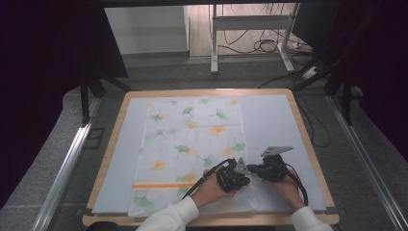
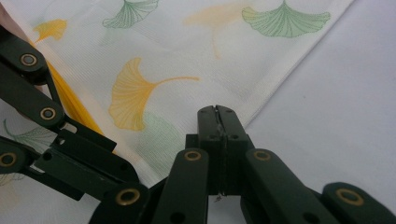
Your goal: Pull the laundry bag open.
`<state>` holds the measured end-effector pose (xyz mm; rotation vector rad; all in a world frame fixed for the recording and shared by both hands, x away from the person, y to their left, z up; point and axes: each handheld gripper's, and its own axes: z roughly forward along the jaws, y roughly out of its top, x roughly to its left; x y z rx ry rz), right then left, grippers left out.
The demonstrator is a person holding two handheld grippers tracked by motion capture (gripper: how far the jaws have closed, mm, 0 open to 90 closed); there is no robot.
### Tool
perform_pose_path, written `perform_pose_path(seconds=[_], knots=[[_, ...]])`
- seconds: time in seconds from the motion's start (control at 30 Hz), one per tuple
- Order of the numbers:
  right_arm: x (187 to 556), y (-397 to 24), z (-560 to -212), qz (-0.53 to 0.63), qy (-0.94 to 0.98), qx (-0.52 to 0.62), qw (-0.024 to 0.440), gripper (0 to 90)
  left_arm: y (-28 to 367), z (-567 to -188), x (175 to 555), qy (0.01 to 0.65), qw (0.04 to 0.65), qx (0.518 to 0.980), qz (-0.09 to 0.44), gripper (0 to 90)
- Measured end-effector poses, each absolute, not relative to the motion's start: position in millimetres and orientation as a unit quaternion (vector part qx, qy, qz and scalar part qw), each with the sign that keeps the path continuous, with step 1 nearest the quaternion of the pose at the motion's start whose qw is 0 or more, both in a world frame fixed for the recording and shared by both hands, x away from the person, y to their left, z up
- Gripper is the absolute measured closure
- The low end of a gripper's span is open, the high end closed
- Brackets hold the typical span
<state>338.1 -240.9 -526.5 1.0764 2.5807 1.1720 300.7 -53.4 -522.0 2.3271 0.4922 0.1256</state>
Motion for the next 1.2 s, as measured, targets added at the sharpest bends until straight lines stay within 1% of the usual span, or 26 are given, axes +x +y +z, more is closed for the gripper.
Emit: perform_pose_path(seconds=[0.23,0.57,0.67,0.8,0.93,1.07,1.2], knots=[[337.2,-240.1,-526.4,0.384,0.852,0.351,0.061,89.2,-52.9,-521.2,298.7,0.197,0.366,0.908,0.061,90.0],[336.0,-239.5,-526.1,0.382,0.853,0.348,0.068,89.3,-50.7,-522.3,299.9,0.205,0.371,0.904,0.053,90.0],[333.3,-242.5,-521.4,0.374,0.852,0.356,0.086,89.3,-49.7,-522.5,300.6,0.206,0.373,0.903,0.049,90.0],[321.1,-253.4,-513.4,0.383,0.844,0.366,0.09,89.3,-49.1,-523.2,300.7,0.206,0.377,0.902,0.047,90.0],[296.1,-258.4,-504.0,0.397,0.839,0.364,0.08,89.3,-49.5,-523.0,300.7,0.206,0.375,0.902,0.049,90.0],[270.4,-245.5,-502.5,0.39,0.853,0.343,0.06,89.3,-49.9,-523.2,300.9,0.207,0.377,0.902,0.047,90.0],[266.6,-231.3,-511.3,0.358,0.873,0.328,0.048,89.3,-50.5,-522.6,300.8,0.208,0.374,0.902,0.047,90.0]])
